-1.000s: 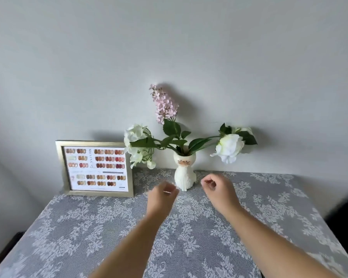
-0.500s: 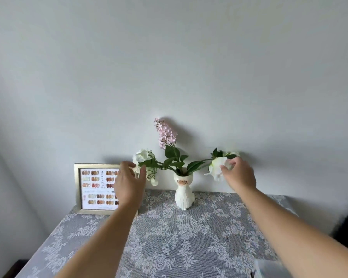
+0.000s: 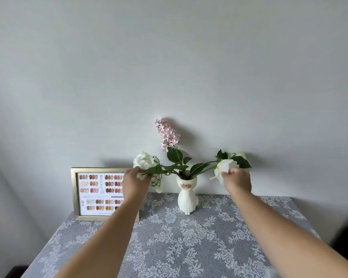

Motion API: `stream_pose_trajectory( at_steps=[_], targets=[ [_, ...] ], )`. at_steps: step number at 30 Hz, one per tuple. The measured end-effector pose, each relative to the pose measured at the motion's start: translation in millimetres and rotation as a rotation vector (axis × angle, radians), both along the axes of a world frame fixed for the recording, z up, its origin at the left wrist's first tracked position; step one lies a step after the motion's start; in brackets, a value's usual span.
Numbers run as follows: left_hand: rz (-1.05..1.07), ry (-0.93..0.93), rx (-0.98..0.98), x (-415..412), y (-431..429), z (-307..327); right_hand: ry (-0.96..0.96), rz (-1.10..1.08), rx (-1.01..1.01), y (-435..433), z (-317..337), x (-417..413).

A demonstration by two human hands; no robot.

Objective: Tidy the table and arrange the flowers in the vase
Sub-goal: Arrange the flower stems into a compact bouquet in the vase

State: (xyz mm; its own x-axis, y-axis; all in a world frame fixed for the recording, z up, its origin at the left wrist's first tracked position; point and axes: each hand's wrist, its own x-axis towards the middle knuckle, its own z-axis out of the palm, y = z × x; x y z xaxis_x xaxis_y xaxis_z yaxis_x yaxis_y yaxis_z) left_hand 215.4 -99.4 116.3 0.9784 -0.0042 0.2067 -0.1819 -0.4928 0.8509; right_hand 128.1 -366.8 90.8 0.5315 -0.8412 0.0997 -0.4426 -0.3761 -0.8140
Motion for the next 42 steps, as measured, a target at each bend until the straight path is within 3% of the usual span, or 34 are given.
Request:
stream_pose_trajectory(
  at_steps=[4, 11, 18, 27, 34, 42],
  targets=[
    [-0.002, -0.063, -0.035, -2, -1, 4, -0.128, -0.008, -0.037, 5, 3, 6],
    [-0.099, -0.221, -0.091, -6, -19, 12, -0.359, 0.29, -0.272, 23, 19, 6],
    [-0.126, -0.236, 0.056, -6, -49, 5, -0.24, 0.495, -0.495, 33, 9, 16],
    [-0.16, -0.152, 0.135, 5, -69, -20, -0.093, 0.549, -0.663, 32, -14, 27],
    [-0.168, -0.115, 0.172, 5, -75, -22, -0.052, 0.53, -0.648, 31, -14, 23],
    [-0.16, -0.298, 0.202, 19, -48, -3, -0.152, 0.406, -0.559, -8, 17, 7]
  ],
)
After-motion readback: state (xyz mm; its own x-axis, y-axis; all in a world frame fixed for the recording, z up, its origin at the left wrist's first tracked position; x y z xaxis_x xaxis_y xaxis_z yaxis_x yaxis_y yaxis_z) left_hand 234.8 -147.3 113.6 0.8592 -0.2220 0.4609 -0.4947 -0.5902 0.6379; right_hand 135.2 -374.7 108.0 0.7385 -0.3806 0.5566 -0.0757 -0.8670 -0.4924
